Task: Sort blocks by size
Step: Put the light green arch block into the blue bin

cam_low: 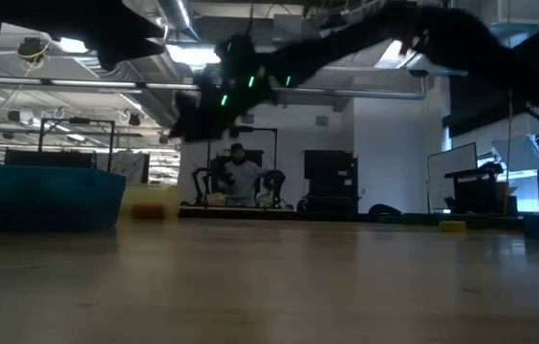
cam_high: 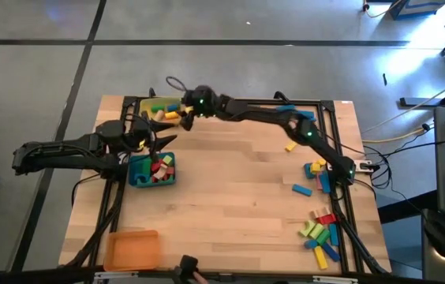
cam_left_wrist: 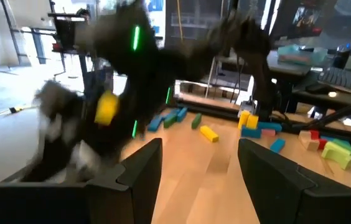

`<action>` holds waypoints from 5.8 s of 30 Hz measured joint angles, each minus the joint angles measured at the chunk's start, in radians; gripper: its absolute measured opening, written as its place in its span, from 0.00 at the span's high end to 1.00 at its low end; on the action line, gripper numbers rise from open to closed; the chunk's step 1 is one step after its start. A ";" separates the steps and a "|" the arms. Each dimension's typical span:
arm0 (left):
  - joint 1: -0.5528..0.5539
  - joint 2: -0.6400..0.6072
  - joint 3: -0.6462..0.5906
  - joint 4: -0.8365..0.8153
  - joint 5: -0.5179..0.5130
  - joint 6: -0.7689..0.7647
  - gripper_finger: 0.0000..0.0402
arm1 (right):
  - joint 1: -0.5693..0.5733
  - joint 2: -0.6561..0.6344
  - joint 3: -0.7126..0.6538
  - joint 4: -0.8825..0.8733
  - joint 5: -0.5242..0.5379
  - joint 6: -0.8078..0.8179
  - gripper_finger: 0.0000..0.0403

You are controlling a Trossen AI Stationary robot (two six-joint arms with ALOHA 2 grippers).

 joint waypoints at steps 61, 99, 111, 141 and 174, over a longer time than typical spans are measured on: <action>-0.102 0.072 -0.143 -0.006 0.000 -0.024 0.51 | 1.011 -0.516 -0.557 -1.163 -0.083 1.073 0.42; -0.113 0.072 -0.143 -0.066 0.000 -0.168 0.51 | 1.106 -0.515 -0.983 -0.975 -0.269 1.077 0.87; -0.114 0.072 -0.143 -0.049 0.000 -0.176 0.51 | 1.035 -0.576 -0.855 -1.025 -0.026 0.970 0.87; -0.113 0.035 -0.041 -0.018 0.001 -0.146 0.51 | 0.559 -0.544 -0.812 0.075 0.274 -0.060 0.87; -0.115 -0.016 0.018 -0.024 0.001 -0.108 0.51 | 0.356 0.243 -0.047 0.632 0.019 -0.154 0.85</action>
